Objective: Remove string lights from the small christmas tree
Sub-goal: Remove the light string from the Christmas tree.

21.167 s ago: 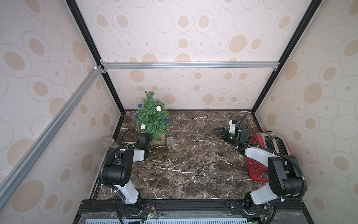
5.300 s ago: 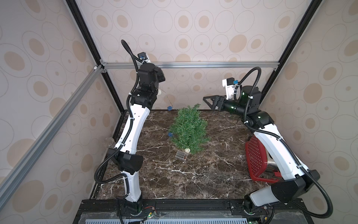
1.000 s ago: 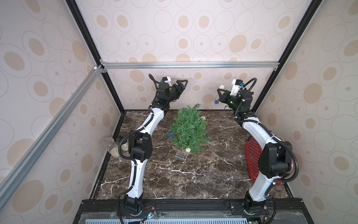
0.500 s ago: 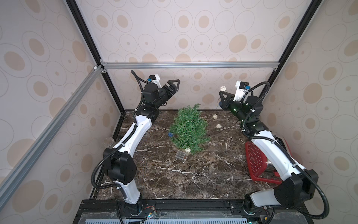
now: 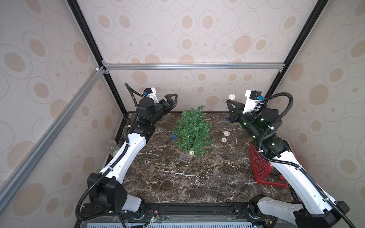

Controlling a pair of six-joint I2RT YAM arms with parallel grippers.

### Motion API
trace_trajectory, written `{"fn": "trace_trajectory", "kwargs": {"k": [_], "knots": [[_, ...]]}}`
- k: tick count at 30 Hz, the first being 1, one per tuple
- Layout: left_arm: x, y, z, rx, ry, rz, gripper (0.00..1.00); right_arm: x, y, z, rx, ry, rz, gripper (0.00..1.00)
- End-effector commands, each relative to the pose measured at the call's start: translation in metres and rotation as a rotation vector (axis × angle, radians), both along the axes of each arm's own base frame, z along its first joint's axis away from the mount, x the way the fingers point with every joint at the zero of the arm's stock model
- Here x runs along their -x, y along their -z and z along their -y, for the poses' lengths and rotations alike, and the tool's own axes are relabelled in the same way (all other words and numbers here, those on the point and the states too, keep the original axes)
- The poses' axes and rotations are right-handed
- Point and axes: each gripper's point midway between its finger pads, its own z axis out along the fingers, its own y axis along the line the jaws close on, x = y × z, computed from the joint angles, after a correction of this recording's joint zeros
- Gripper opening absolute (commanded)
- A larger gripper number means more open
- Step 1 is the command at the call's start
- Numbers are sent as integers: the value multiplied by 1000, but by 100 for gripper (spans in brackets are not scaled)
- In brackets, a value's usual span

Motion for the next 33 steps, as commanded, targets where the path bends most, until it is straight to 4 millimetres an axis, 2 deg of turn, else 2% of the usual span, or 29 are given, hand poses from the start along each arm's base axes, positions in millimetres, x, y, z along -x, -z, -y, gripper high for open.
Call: {"fn": "trace_trajectory", "kwargs": {"k": [1, 6, 15, 21, 25, 30, 33], "knots": [[17, -9, -11, -30, -22, 35, 95, 19, 6, -1, 49, 21, -10, 0], [36, -5, -19, -56, -36, 38, 95, 51, 3, -13, 89, -8, 7, 0], [68, 4, -26, -113, -34, 33, 96, 101, -5, -22, 98, -62, 20, 0], [104, 6, -9, -269, -8, 60, 99, 128, -3, -18, 115, -105, -27, 0], [119, 8, -8, -276, 14, 79, 99, 146, 1, -10, 108, -161, -75, 0], [136, 4, 0, -274, 86, 125, 99, 179, -12, -5, 118, -312, -120, 0], [148, 2, 8, -302, 125, 159, 99, 191, -13, -5, 126, -370, -171, 0]]}}
